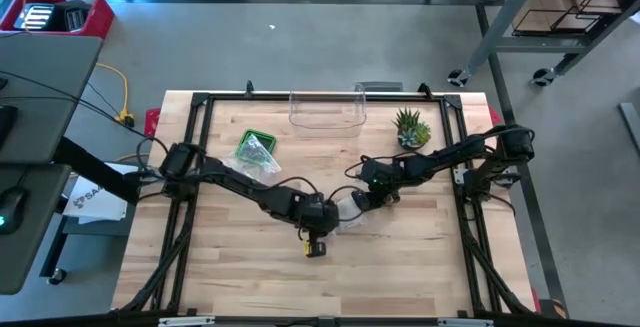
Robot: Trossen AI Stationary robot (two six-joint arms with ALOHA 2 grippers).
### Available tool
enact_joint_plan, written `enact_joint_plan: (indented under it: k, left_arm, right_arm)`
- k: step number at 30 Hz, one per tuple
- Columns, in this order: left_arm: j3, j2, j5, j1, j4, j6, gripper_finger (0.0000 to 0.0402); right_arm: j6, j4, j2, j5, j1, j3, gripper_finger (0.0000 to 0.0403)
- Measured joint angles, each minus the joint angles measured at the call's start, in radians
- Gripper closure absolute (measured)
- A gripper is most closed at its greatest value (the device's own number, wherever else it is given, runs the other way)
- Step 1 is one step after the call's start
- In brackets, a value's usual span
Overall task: Roll bandage
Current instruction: Roll the bandage
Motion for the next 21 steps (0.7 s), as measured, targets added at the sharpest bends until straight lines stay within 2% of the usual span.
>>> enact_joint_plan:
  k: [14, 17, 21]
  left_arm:
    - [0.000, 0.027, 0.040, 0.044, 0.034, 0.003, 0.0401]
    - [0.000, 0.027, 0.015, 0.036, 0.040, 0.008, 0.0401]
    - [0.000, 0.073, 0.023, 0.030, 0.022, 0.014, 0.0401]
  right_arm:
    - [-0.008, 0.000, 0.000, 0.006, 0.000, 0.000, 0.0403]
    - [0.009, 0.000, 0.000, 0.030, 0.001, 0.000, 0.0403]
    - [0.013, -0.002, 0.000, 0.033, -0.004, 0.000, 0.0403]
